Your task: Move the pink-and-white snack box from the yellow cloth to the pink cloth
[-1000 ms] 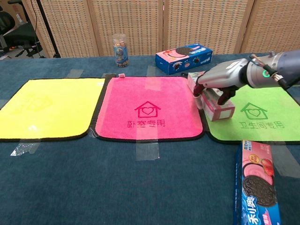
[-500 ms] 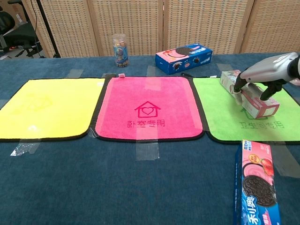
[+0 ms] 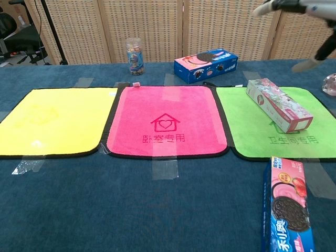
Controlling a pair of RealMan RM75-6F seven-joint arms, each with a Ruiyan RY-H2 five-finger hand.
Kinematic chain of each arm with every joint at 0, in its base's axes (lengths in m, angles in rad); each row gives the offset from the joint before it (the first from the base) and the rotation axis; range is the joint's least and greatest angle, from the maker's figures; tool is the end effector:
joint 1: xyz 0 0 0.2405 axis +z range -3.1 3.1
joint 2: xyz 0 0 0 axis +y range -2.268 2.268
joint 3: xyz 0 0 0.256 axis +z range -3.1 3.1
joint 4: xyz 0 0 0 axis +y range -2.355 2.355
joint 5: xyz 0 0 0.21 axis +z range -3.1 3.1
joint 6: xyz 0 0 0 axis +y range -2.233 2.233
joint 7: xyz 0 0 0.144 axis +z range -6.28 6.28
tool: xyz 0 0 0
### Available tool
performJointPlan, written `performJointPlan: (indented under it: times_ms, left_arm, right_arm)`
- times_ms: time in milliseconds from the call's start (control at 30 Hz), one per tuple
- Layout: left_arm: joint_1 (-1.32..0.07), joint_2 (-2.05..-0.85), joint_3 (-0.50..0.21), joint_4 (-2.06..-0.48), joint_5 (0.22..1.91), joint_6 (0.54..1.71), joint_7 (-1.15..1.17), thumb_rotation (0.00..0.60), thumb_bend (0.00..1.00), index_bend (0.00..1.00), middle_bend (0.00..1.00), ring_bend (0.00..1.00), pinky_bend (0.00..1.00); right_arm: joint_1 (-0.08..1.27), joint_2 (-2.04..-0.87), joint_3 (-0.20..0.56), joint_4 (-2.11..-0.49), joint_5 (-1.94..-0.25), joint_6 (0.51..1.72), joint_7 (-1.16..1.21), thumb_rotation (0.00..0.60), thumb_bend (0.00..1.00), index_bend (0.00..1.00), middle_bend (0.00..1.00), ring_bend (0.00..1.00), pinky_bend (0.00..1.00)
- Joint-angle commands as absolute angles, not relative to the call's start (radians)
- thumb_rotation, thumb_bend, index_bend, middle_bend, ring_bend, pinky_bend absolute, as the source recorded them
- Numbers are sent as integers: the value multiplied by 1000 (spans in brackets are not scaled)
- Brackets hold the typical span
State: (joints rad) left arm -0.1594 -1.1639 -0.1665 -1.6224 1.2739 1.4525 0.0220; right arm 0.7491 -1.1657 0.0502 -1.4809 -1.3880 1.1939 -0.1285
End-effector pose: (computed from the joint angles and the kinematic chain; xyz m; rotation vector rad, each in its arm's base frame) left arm -0.3113 0.2250 0.1673 -1.1745 -0.9393 -0.9434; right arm -0.1790 -0.3639 0.1279 1.8215 -0.4874 0.9832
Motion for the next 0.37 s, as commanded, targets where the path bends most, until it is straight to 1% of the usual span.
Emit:
performJointPlan:
  times_ms: [33, 133, 167, 233, 367]
  left_arm:
    - [-149, -1176, -147, -1590, 1308, 1467, 11, 600, 0, 0, 0, 0, 0]
    - [-141, -1183, -134, -1572, 1321, 1469, -5, 600, 0, 0, 0, 0, 0]
    - [-135, -1180, -127, -1571, 1325, 1466, -22, 600, 0, 0, 0, 0, 0]
    - [-127, -1177, -122, -1569, 1336, 1474, -36, 600, 0, 0, 0, 0, 0]
    - [-110, -1180, -123, -1580, 1334, 1501, -31, 600, 0, 0, 0, 0, 0]
  right_arm:
    - [553, -1113, 30, -1553, -1493, 1435, -140, 600, 0, 0, 0, 0, 0]
    - [493, -1114, 12, -1548, -1494, 1487, -121, 600, 0, 0, 0, 0, 0]
    - [433, -1120, -6, -1538, -1476, 1531, -88, 600, 0, 0, 0, 0, 0]
    - [376, -1137, -26, -1504, -1489, 1583, -44, 600, 0, 0, 0, 0, 0]
    - [296, -1175, -45, -1433, -1490, 1628, 39, 600, 0, 0, 0, 0, 0]
